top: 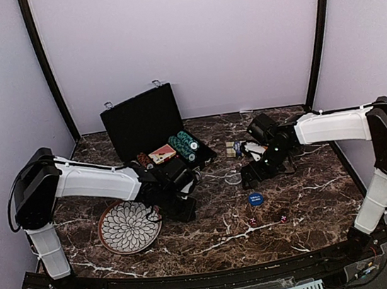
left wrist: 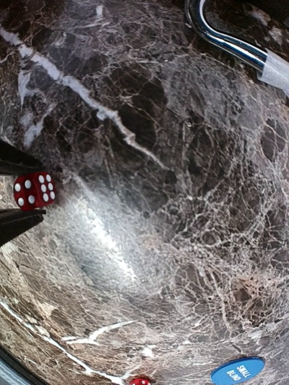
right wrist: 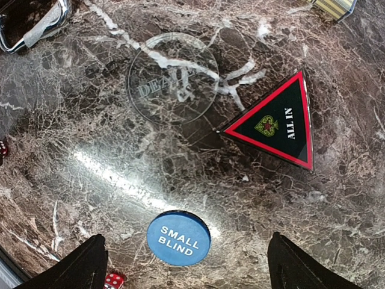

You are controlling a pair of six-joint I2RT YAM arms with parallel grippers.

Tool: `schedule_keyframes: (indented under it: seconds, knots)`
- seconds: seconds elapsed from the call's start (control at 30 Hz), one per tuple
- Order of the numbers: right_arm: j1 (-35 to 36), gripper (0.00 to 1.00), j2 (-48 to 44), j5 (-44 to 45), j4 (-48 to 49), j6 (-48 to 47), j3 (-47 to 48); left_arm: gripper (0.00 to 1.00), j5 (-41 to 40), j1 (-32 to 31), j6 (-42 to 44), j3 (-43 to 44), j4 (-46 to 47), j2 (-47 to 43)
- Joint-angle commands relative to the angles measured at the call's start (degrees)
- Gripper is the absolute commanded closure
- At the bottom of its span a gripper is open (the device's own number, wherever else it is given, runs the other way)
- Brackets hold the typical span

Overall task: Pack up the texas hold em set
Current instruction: Pick up the dice from the center of the board, then place the dice in the slot.

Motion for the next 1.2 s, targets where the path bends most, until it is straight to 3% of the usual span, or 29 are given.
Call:
schedule_keyframes:
  seconds: [0.0,0.23,0.57,0.83,1.17]
  knots:
    - [-0.1,0.06,-1.4,-0.5,1.1,0.4,0.1,0.85,0.6,-0.3,2.8,2.6,-1.7,-1.0]
    - [-0.1,0.06,-2.0,-0.2,0.6,0.3,0.6,0.93,-2.4,0.5,12.5,8.3,-6.1,-2.1]
    - [-0.1,0.06,-2.5,-0.4,1.0,-0.3,0.5,0.92,-3.1,8.4,30.9,13.6,-11.9,-4.1]
    - [-0.2,0.06,-2.7,-1.2,1.6,-1.2,0.3,0.94,6.2,18.4,43.2,21.2,-12.1,-1.8]
    - [-0.2,0.06,-2.0,-1.9,2.7,-1.9,-0.3,0.96,12.1,26.9,54.3,33.2,-14.1,9.7]
